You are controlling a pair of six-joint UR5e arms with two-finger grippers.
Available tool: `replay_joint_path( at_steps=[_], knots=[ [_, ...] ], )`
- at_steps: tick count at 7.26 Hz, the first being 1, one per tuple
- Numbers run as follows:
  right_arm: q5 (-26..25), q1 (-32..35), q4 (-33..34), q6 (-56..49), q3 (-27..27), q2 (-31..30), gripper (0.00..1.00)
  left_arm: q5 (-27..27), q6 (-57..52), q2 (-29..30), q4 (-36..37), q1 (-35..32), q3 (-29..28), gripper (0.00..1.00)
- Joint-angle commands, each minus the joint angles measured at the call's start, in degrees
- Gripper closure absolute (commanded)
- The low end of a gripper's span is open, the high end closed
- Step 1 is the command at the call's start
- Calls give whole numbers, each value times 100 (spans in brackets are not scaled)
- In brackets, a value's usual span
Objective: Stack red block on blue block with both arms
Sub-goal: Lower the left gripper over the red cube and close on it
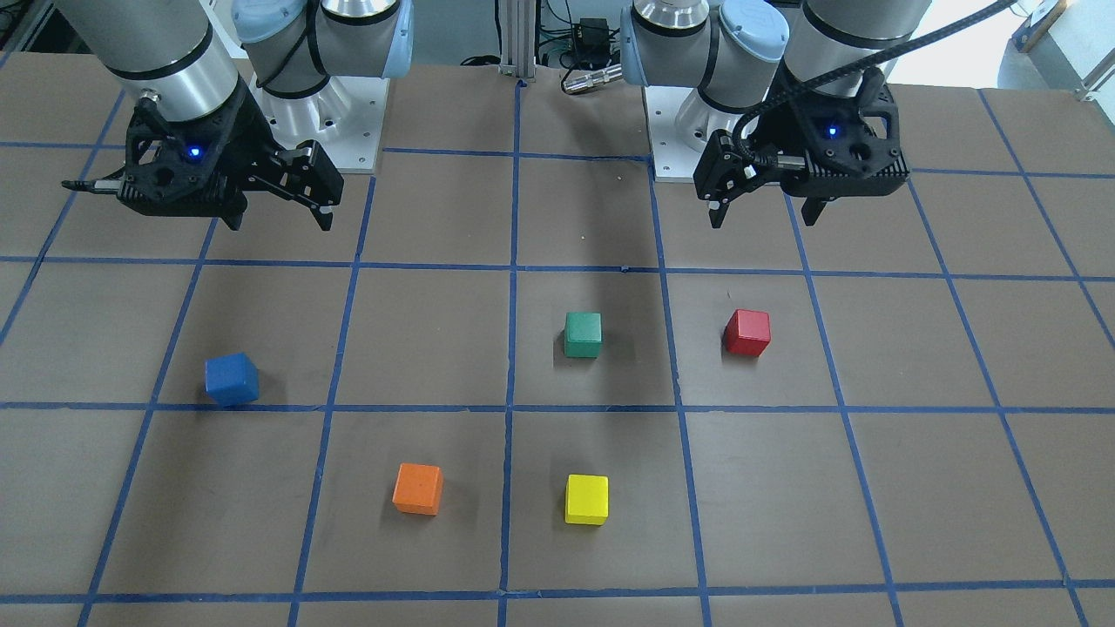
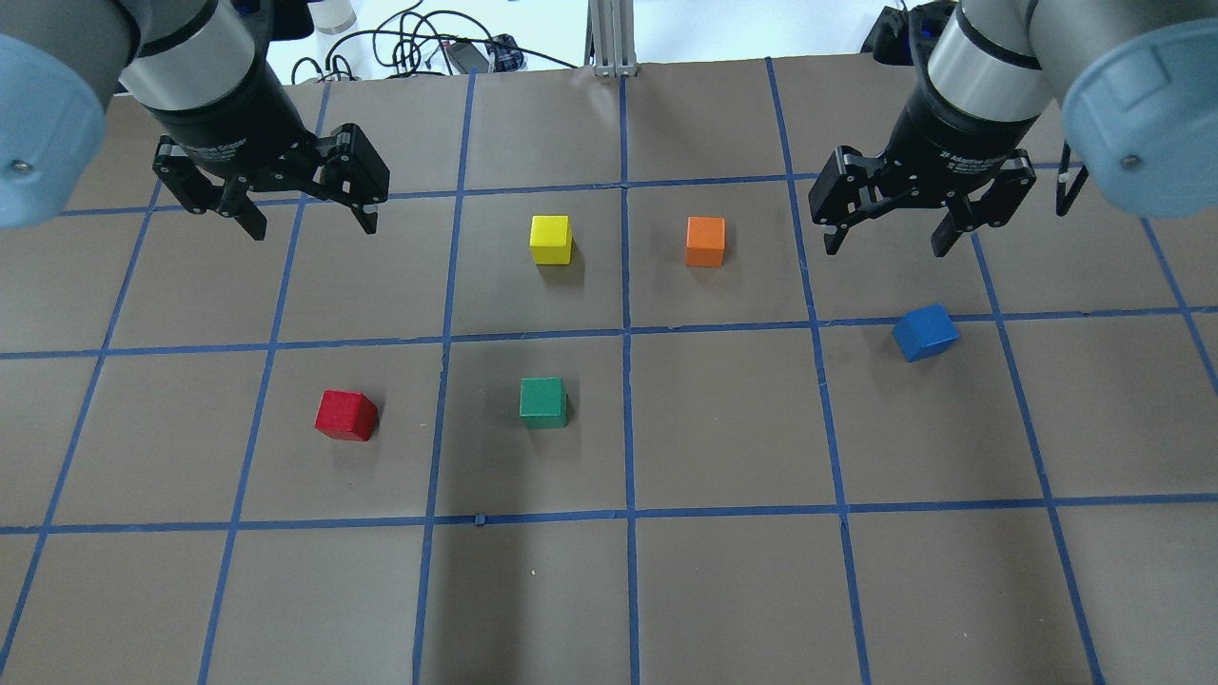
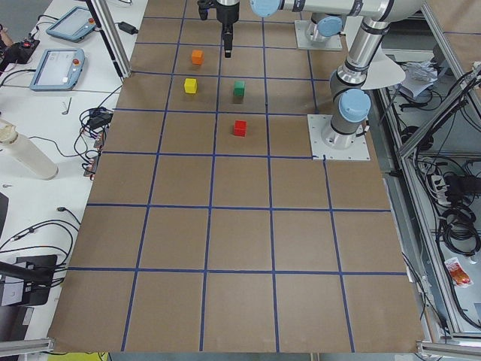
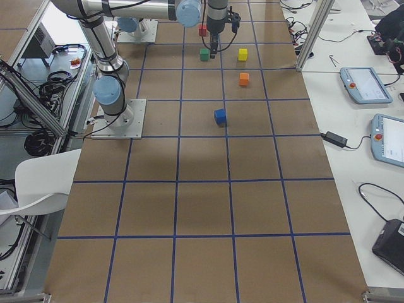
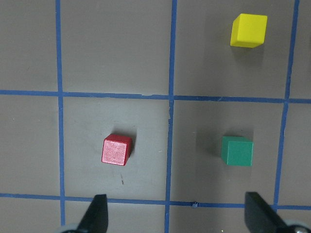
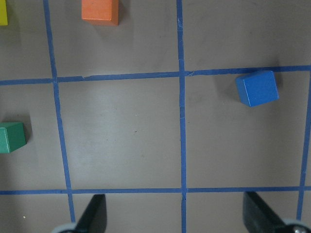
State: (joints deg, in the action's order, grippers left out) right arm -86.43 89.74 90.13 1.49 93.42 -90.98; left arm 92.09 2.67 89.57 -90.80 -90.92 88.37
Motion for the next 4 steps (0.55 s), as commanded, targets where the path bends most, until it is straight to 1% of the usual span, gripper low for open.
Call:
replay_joint_path(
  at_steps=[1, 2, 3, 4],
  knots=[
    [-232, 44, -4, 35, 149, -43, 0, -15, -29, 43, 62, -13, 13, 0],
    [-295, 44, 31, 53, 168, -43, 0, -16, -47, -26, 36, -13, 74, 0],
    [-304, 44, 58, 62, 177, -34, 0, 54, -343, -97, 71, 56, 362, 0],
    [-287, 35, 75, 1, 185, -26, 0, 194, -694, -71, 149, 370, 643, 0]
  ],
)
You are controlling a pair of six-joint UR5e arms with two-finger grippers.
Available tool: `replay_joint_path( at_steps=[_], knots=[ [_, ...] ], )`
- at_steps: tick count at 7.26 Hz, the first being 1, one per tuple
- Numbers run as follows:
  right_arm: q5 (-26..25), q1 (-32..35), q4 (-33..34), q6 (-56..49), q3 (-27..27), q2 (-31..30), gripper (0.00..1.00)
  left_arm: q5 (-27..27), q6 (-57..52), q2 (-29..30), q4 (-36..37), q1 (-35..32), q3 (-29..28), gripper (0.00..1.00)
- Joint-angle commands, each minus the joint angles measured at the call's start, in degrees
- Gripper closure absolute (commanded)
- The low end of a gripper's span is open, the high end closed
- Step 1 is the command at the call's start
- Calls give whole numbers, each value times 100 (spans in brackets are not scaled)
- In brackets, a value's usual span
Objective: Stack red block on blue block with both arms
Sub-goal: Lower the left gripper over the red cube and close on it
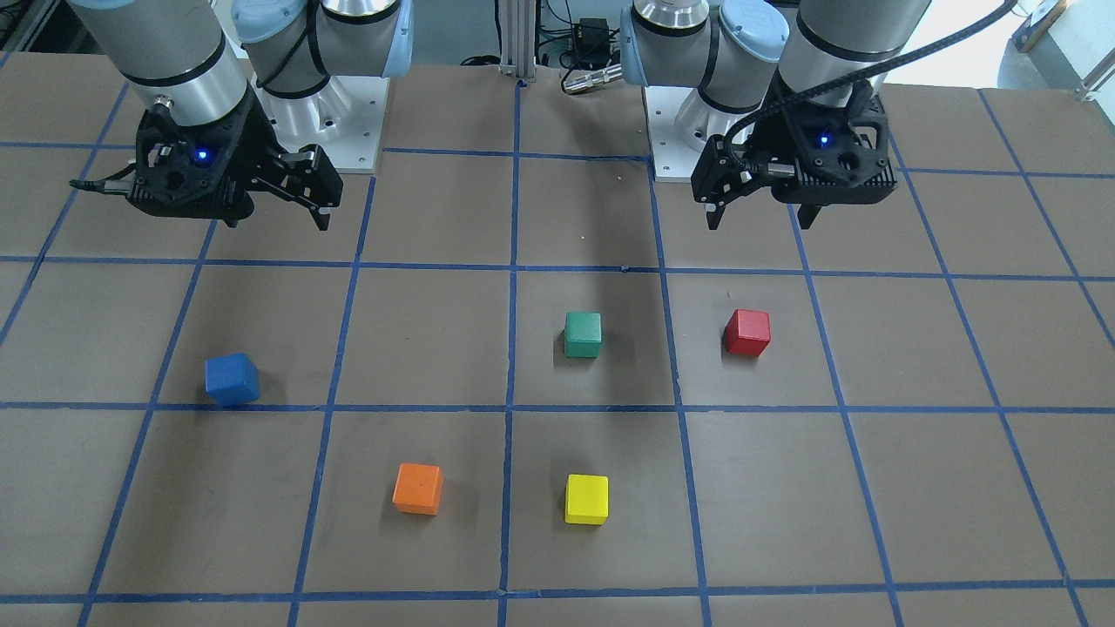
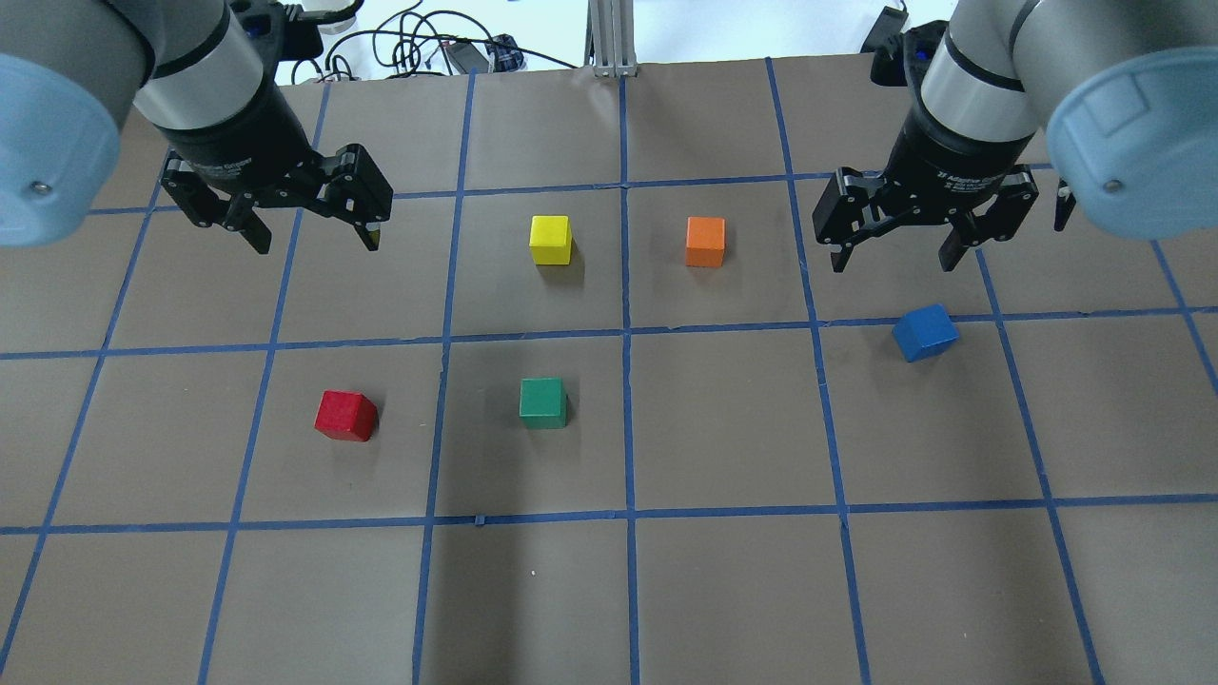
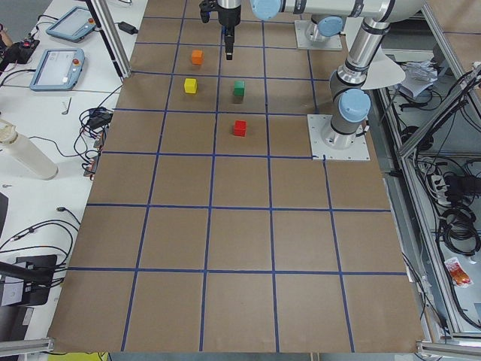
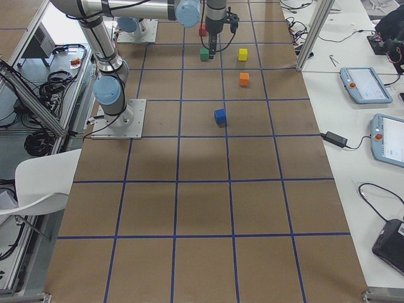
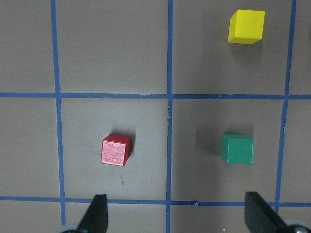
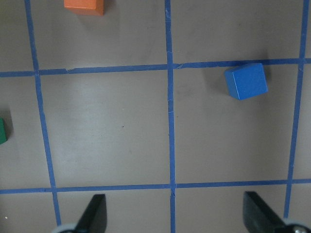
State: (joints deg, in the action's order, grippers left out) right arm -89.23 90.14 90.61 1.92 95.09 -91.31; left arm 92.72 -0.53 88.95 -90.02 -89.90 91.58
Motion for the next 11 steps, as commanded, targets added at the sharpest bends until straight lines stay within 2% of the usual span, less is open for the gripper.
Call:
replay_joint_path(
  at_steps=[1, 5, 7, 10, 11],
  knots=[
    [-6, -5, 27, -51, 27, 8, 0, 97, -455, 174, 612, 628, 717, 0],
    [-6, -5, 27, -77, 53, 8, 0, 141, -1299, 736, 2547, 1042, 2194, 0],
    [-24, -5, 27, -77, 53, 17, 0, 141, -1554, 1027, 2832, 1133, 2512, 0],
    [-32, -5, 27, -139, 53, 8, 0, 141, -1634, 1422, 3805, 1133, 3101, 0],
    [-24, -5, 36, -139, 53, 8, 0, 150, -1730, 1537, 3825, 1133, 3103, 25]
  ],
)
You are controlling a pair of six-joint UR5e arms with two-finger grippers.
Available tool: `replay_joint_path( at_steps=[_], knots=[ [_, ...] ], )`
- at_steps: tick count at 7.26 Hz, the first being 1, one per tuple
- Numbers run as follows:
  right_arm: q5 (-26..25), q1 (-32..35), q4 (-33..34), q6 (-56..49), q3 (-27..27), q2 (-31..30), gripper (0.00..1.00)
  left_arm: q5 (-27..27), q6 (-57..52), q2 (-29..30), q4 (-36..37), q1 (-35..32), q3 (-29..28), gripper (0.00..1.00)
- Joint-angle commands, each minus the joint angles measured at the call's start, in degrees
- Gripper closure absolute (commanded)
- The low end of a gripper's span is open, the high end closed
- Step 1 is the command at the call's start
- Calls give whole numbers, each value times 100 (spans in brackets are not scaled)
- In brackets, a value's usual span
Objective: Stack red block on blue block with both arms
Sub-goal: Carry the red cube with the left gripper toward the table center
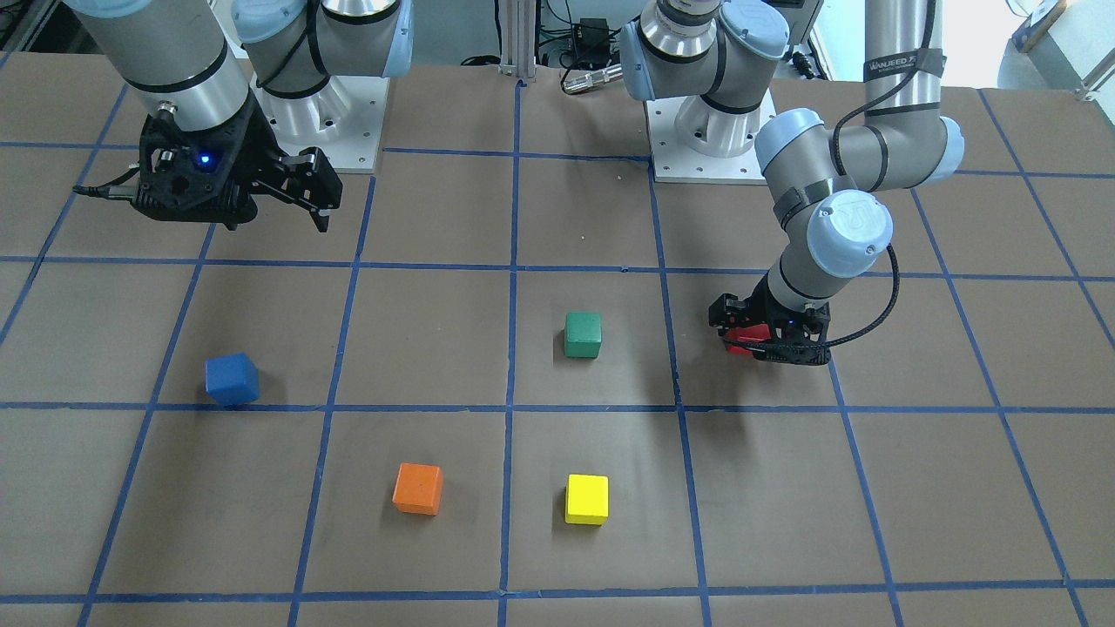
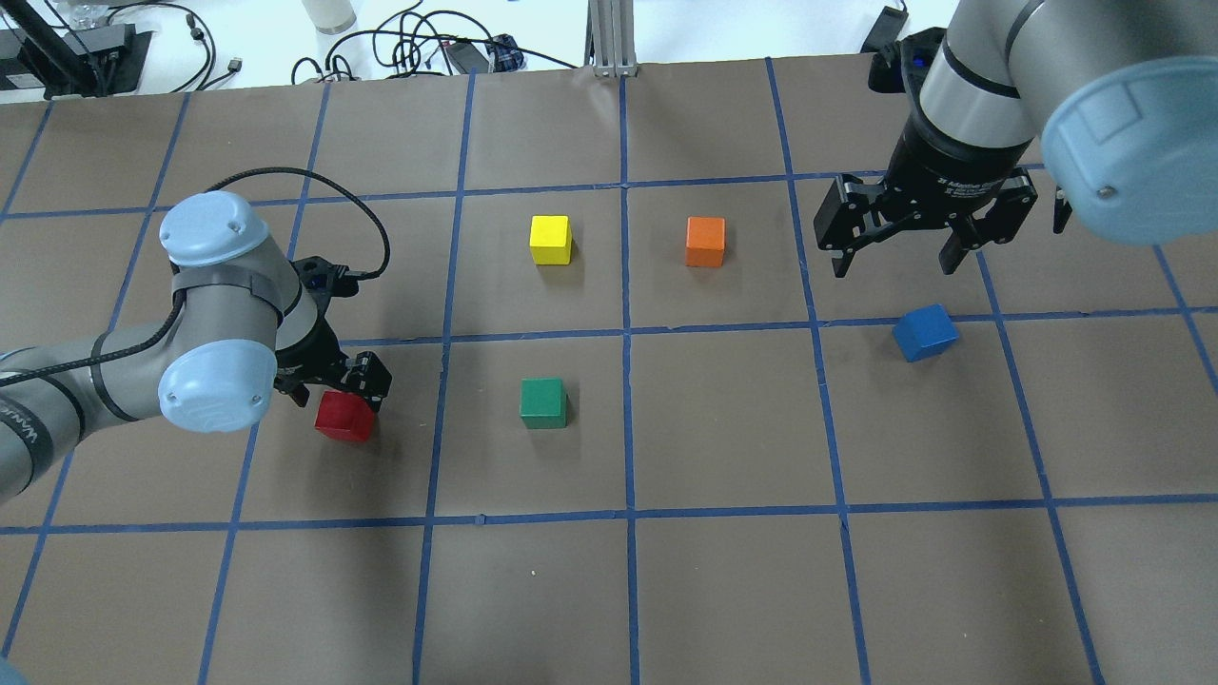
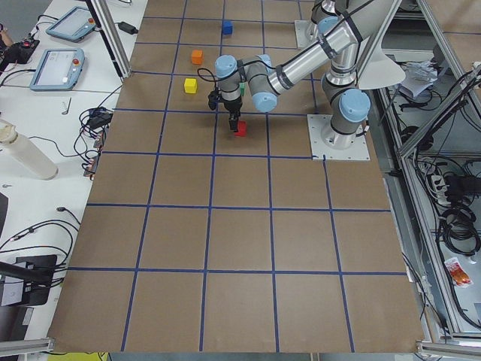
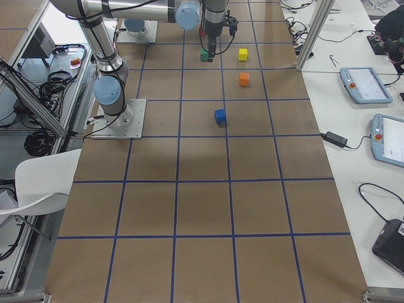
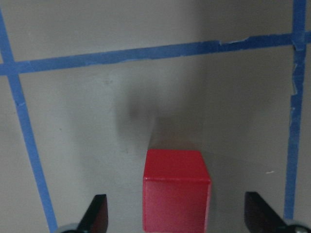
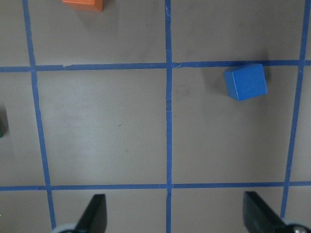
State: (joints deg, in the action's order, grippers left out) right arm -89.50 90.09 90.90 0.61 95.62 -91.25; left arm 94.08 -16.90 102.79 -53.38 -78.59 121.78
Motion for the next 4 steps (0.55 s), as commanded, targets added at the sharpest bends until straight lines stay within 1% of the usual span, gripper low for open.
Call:
replay_joint_path(
  at_steps=[1, 2, 3, 4],
  knots=[
    [-15, 0, -2, -9, 1, 2, 0, 6, -138, 197, 179, 1, 100, 55],
    [-15, 0, -2, -9, 1, 2, 0, 5, -130, 189, 188, -16, 57, 77],
    [11, 0, -2, 0, 10, -7, 0, -21, -138, 119, 162, -34, -48, 81],
    [3, 0, -2, 0, 18, -7, 0, -212, 18, 162, 83, -243, -214, 80]
  ],
)
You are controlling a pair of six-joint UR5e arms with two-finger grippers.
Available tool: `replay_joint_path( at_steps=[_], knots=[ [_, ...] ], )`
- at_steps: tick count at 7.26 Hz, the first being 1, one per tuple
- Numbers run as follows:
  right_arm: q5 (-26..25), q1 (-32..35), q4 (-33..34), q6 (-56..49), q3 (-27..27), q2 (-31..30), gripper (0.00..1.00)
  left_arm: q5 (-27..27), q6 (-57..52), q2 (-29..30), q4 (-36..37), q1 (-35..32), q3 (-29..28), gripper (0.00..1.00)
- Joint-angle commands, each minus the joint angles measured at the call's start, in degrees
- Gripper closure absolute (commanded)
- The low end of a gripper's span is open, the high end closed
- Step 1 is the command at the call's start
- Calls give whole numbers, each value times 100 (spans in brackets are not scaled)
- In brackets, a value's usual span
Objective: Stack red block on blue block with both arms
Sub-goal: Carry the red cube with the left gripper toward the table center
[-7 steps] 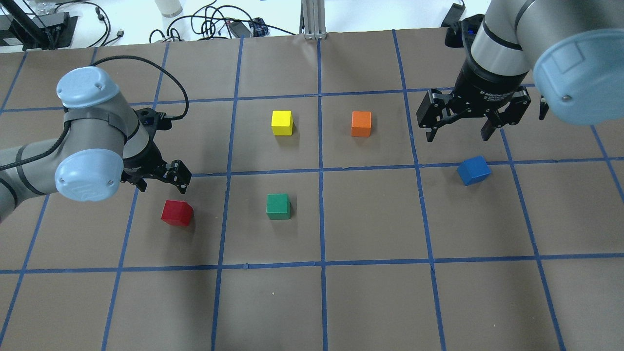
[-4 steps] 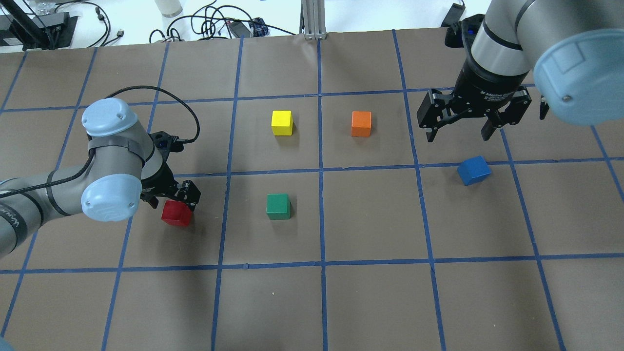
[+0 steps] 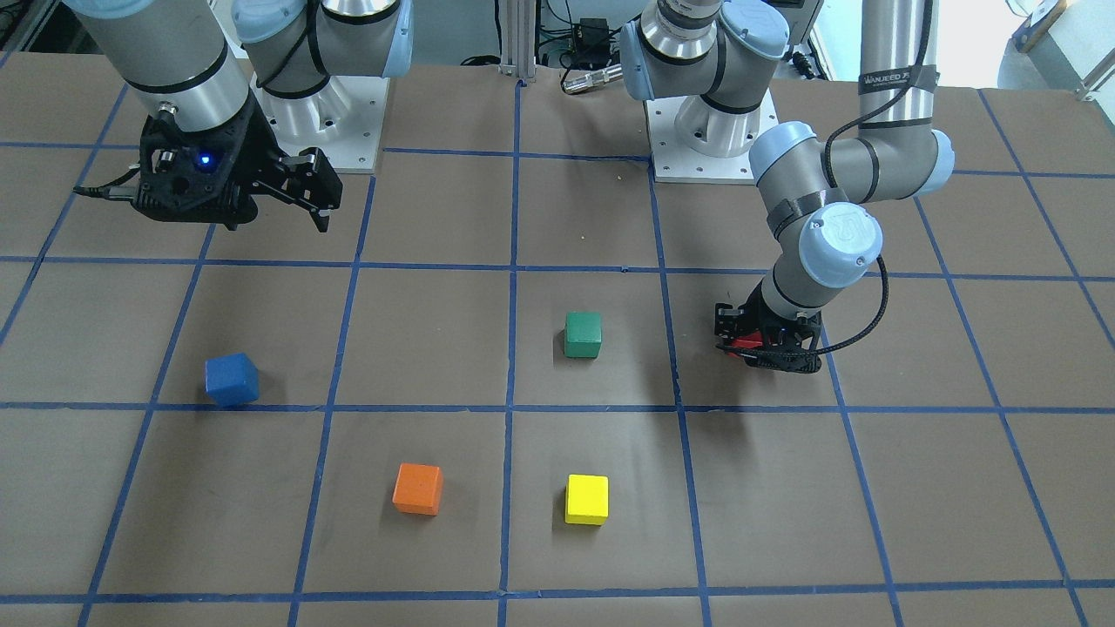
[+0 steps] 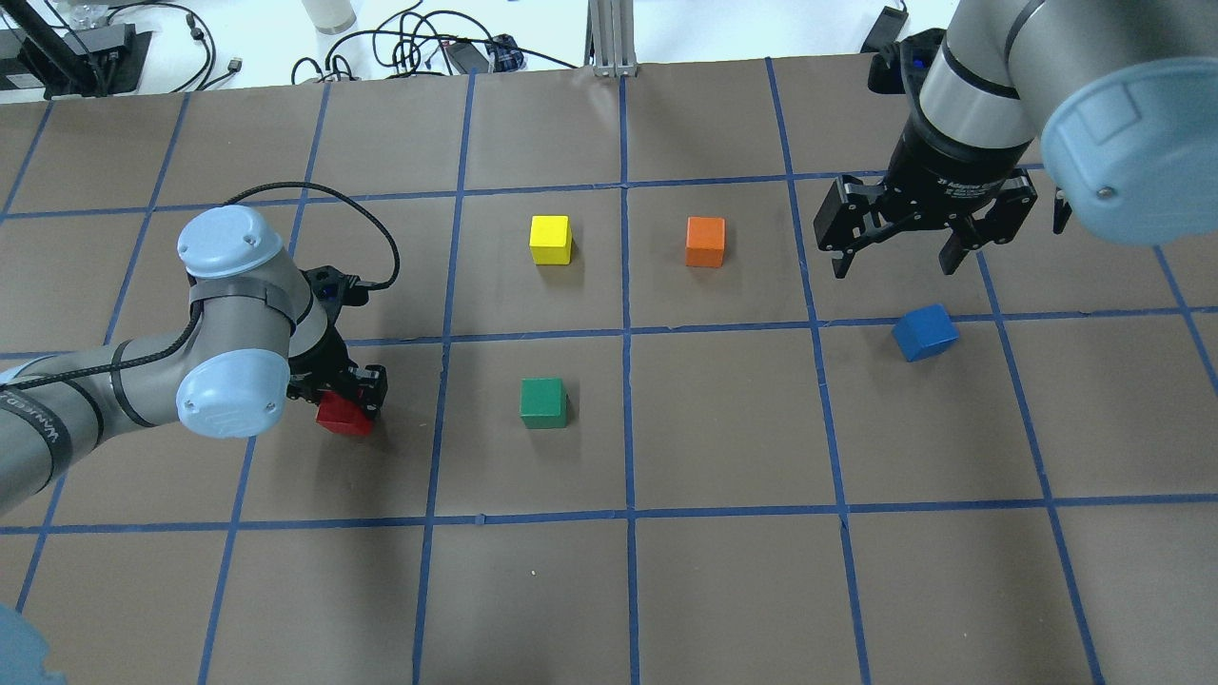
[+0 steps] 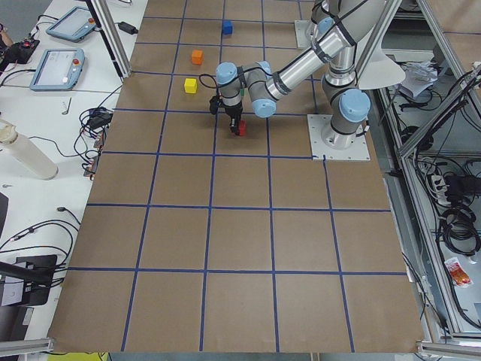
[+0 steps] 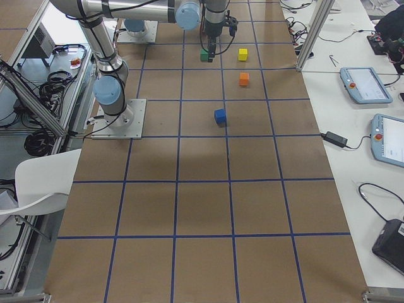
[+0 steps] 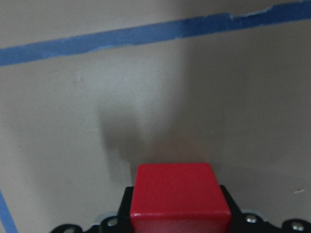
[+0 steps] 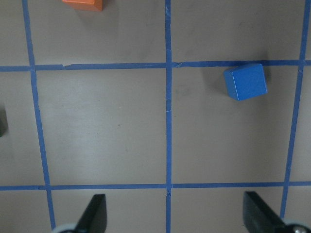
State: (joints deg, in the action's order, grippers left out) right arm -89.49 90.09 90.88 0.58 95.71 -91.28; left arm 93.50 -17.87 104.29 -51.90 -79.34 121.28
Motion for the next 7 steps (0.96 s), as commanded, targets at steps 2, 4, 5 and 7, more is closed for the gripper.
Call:
replay_joint_path(
  at_steps=[2, 4, 5, 7],
  knots=[
    [2, 0, 0, 3, 9, -4, 0, -561, 1080, 143, -275, -930, -996, 76],
    [-7, 0, 0, -6, 18, 5, 0, -570, 2055, 450, -1126, -1634, -2139, 71],
    [-7, -9, 0, -6, 18, 5, 0, -631, 2834, 687, -1103, -1985, -2466, 71],
    [-7, -9, 8, -6, 18, 5, 0, -772, 3656, 1188, -963, -2672, -2828, 71]
  ],
)
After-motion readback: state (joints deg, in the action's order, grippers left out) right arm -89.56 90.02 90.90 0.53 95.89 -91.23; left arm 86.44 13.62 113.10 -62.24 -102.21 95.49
